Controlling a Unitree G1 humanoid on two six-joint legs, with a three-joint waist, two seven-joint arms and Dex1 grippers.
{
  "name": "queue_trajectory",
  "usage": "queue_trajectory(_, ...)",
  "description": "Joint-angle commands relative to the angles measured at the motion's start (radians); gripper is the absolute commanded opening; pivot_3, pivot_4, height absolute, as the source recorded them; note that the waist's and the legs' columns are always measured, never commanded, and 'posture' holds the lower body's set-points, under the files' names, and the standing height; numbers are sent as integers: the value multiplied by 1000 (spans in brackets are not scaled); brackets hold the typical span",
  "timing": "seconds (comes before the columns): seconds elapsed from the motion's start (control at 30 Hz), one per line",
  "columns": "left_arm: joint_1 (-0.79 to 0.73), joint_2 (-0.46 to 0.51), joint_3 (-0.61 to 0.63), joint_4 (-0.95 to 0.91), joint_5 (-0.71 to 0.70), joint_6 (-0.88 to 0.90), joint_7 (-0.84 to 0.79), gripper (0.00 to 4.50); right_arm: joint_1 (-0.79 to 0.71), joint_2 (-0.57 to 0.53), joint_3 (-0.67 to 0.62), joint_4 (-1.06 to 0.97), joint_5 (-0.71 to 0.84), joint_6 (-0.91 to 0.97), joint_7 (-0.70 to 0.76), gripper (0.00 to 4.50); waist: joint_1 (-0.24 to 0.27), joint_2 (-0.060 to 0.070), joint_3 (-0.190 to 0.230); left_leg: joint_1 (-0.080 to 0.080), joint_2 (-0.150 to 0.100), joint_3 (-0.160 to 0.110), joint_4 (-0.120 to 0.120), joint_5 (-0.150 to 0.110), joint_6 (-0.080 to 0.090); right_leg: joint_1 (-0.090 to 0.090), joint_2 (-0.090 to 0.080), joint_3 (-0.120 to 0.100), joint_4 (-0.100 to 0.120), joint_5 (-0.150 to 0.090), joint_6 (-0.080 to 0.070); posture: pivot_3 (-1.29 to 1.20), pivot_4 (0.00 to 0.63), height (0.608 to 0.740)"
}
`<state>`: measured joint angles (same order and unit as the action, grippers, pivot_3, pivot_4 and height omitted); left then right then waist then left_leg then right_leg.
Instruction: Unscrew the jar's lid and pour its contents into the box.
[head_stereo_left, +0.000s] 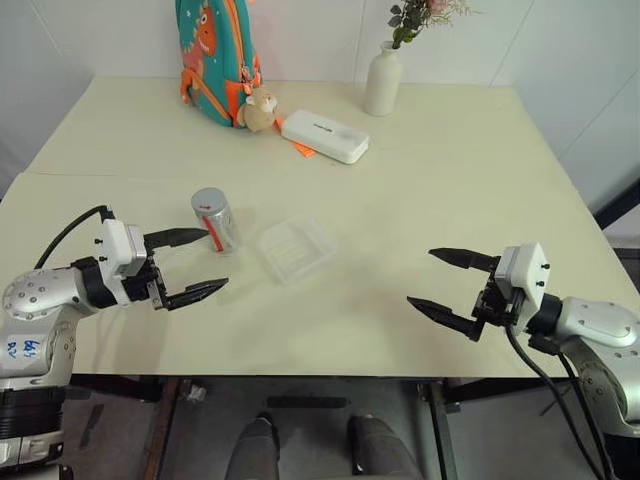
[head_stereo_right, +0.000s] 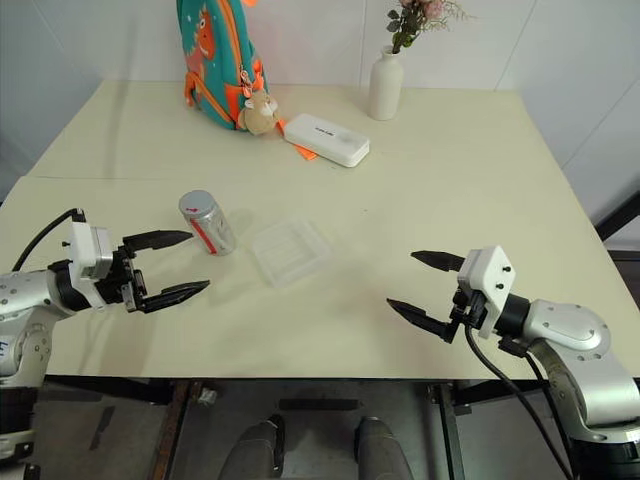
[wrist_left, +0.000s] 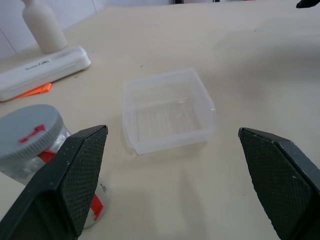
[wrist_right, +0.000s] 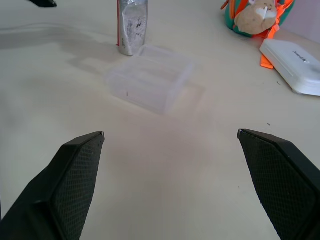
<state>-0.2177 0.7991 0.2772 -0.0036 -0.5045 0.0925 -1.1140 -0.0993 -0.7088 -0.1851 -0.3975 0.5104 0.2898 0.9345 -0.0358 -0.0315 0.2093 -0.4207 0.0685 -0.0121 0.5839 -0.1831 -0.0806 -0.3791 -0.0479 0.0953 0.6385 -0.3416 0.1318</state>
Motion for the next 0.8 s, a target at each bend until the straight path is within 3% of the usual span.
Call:
queue_trajectory(0.03,15,21,49,-55,-17,3,10,4470,-36,7,10,-11,16,-5,-1,4500,2,0,0,0,0,0,0,0,0,0,0,0,0,0,0,0,150,740)
queue_trajectory(0.17,140,-6,133,-112,3,-4,86,4470,-76,37,72,39,-2,-31,21,4500,-7,0,0,1,0,2,1,0,0,0,0,2,0,0,0,0,150,740)
queue_trajectory(0.3,281,-132,230,-247,41,38,344,4470,-186,86,110,79,24,-15,22,4500,-19,0,0,1,1,4,2,-2,2,0,0,4,0,0,0,0,150,740)
queue_trajectory(0.4,317,-277,220,-395,50,120,572,4470,-279,129,161,101,21,-24,45,4500,-18,0,0,1,2,4,4,-2,2,0,1,4,1,1,2,0,150,740)
queue_trajectory(0.5,331,-343,180,-446,69,146,645,4470,-328,162,215,76,15,-21,59,4500,-13,-1,-1,1,2,3,7,-2,2,1,1,4,4,2,3,0,150,740)
queue_trajectory(0.67,214,-474,96,-341,207,127,869,4470,-426,197,285,65,27,-9,103,4500,-13,-1,-1,1,0,4,9,-2,3,1,1,6,3,2,2,0,150,740)
queue_trajectory(0.8,102,-518,45,-232,271,102,932,4470,-473,219,315,112,0,-35,128,4500,-13,-5,-3,1,0,4,12,-1,3,2,2,7,3,3,0,0,150,740)
